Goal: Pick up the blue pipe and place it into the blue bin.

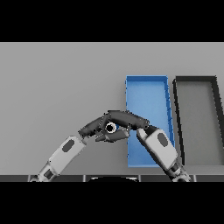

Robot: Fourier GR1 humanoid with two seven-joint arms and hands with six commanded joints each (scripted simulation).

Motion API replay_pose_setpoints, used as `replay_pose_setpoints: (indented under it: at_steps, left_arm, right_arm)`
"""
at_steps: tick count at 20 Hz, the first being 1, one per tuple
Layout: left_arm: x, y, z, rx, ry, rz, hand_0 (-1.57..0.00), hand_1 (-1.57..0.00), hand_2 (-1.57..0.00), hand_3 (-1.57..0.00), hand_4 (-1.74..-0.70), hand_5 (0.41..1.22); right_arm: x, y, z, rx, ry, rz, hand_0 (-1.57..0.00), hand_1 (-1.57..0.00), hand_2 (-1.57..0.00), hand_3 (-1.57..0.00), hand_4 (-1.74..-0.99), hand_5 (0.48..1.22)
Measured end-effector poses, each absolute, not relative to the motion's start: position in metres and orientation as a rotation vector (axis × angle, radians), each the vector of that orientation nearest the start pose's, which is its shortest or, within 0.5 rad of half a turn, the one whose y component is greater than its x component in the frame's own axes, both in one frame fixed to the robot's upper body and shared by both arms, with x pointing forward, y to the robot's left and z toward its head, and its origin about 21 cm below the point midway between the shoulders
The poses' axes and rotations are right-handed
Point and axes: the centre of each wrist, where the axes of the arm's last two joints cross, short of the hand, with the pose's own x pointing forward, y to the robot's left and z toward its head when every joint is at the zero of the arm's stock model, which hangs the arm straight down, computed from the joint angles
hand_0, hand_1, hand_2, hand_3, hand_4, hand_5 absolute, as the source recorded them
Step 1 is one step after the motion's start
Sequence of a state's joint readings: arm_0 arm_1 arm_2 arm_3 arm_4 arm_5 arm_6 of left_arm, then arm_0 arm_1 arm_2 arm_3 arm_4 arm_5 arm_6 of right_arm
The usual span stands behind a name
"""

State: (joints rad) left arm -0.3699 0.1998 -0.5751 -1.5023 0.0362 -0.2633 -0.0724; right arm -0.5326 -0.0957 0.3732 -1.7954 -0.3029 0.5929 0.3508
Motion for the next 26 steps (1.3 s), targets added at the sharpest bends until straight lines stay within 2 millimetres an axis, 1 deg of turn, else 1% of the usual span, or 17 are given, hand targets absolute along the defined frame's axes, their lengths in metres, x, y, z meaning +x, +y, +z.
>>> replay_pose_setpoints:
  at_steps: [2, 3, 4, 5, 6, 7, 8, 9, 11, 12, 15, 17, 18, 20, 23, 25, 26]
  left_arm:
    - [0.279, 0.109, 0.05, -0.542, -1.635, -0.962, -0.03, -0.03, -0.03, -0.01, -0.85, 0.623]
    - [0.275, 0.109, 0.046, -0.538, -1.599, -0.95, -0.03, -0.02, -0.02, -0.01, -0.87, 0.616]
    - [0.274, 0.11, 0.044, -0.528, -1.578, -0.933, -0.02, -0.02, -0.02, -0.01, -0.87, 0.612]
    - [0.273, 0.111, 0.046, -0.515, -1.56, -0.929, -0.02, -0.01, -0.01, -0.01, -0.88, 0.605]
    - [0.271, 0.108, 0.048, -0.509, -1.553, -0.928, -0.01, -0.01, -0.01, 0.0, -0.88, 0.593]
    - [0.273, 0.113, 0.045, -0.493, -1.557, -0.933, -0.01, -0.01, -0.01, 0.0, -0.88, 0.572]
    - [0.272, 0.111, 0.047, -0.493, -1.555, -0.939, -0.01, -0.01, -0.01, 0.0, -0.88, 0.555]
    - [0.27, 0.114, 0.046, -0.493, -1.549, -0.94, -0.01, 0.0, -0.01, 0.0, -0.87, 0.543]
    - [0.271, 0.111, 0.045, -0.483, -1.532, -0.948, 0.0, 0.0, 0.0, 0.0, -0.87, 0.529]
    - [0.268, 0.108, 0.044, -0.496, -1.539, -0.947, 0.0, 0.0, 0.0, 0.0, -0.87, 0.523]
    - [0.27, 0.116, 0.045, -0.477, -1.524, -0.95, 0.0, 0.0, 0.0, 0.0, -0.86, 0.503]
    - [0.269, 0.117, 0.044, -0.487, -1.523, -0.954, 0.0, 0.0, 0.0, 0.0, -0.86, 0.493]
    - [0.266, 0.115, 0.045, -0.497, -1.532, -0.959, 0.0, 0.0, 0.0, 0.0, -0.87, 0.486]
    - [0.268, 0.112, 0.048, -0.499, -1.529, -0.95, 0.0, 0.0, 0.0, 0.0, -0.87, 0.484]
    - [0.269, 0.118, 0.045, -0.477, -1.522, -0.954, 0.0, 0.0, 0.0, 0.0, -0.86, 0.484]
    - [0.27, 0.121, 0.05, -0.473, -1.532, -0.95, 0.0, 0.0, 0.0, 0.0, -0.84, 0.481]
    - [0.269, 0.119, 0.048, -0.461, -1.518, -0.955, 0.0, 0.0, 0.0, 0.0, -0.84, 0.477]
  right_arm:
    - [0.28, -0.102, 0.172, 0.8, -1.693, 1.178, -1.57, -1.57, -1.57, -1.57, -1.488, 1.22]
    - [0.281, -0.102, 0.171, 0.785, -1.676, 1.182, -1.57, -1.57, -1.57, -1.57, -1.49, 1.22]
    - [0.281, -0.101, 0.175, 0.791, -1.679, 1.172, -1.57, -1.57, -1.57, -1.57, -1.491, 1.22]
    - [0.281, -0.102, 0.174, 0.813, -1.692, 1.157, -1.57, -1.57, -1.57, -1.57, -1.492, 1.22]
    - [0.282, -0.101, 0.176, 0.825, -1.667, 1.122, -1.57, -1.57, -1.57, -1.57, -1.492, 1.221]
    - [0.284, -0.101, 0.177, 0.886, -1.649, 1.084, -1.57, -1.57, -1.57, -1.57, -1.492, 1.221]
    - [0.285, -0.1, 0.183, 0.955, -1.622, 1.032, -1.57, -1.57, -1.57, -1.57, -1.492, 1.221]
    - [0.285, -0.097, 0.19, 0.998, -1.608, 1.003, -1.57, -1.57, -1.57, -1.57, -1.493, 1.221]
    - [0.288, -0.098, 0.202, 1.036, -1.557, 0.946, -1.57, -1.57, -1.57, -1.57, -1.494, 1.221]
    - [0.291, -0.101, 0.213, 1.068, -1.56, 0.924, -1.57, -1.57, -1.57, -1.57, -1.493, 1.221]
    - [0.291, -0.101, 0.241, 1.062, -1.58, 0.915, -1.57, -1.57, -1.57, -1.57, -1.493, 1.221]
    - [0.295, -0.105, 0.268, 1.055, -1.659, 0.918, -1.57, -1.57, -1.57, -1.57, -1.494, 1.221]
    - [0.3, -0.107, 0.285, 1.025, -1.711, 0.938, -1.57, -1.57, -1.57, -1.57, -1.495, 1.221]
    - [0.309, -0.109, 0.305, 1.007, -1.771, 0.916, -1.57, -1.57, -1.57, -1.57, -1.496, 1.221]
    - [0.331, -0.126, 0.322, 0.896, -1.857, 0.792, -1.57, -1.57, -1.57, -1.57, -1.498, 1.221]
    - [0.343, -0.14, 0.328, 0.782, -1.884, 0.735, -1.57, -1.57, -1.57, -1.57, -1.498, 1.221]
    - [0.355, -0.15, 0.326, 0.704, -1.873, 0.702, -1.57, -1.57, -1.57, -1.57, -1.498, 1.221]
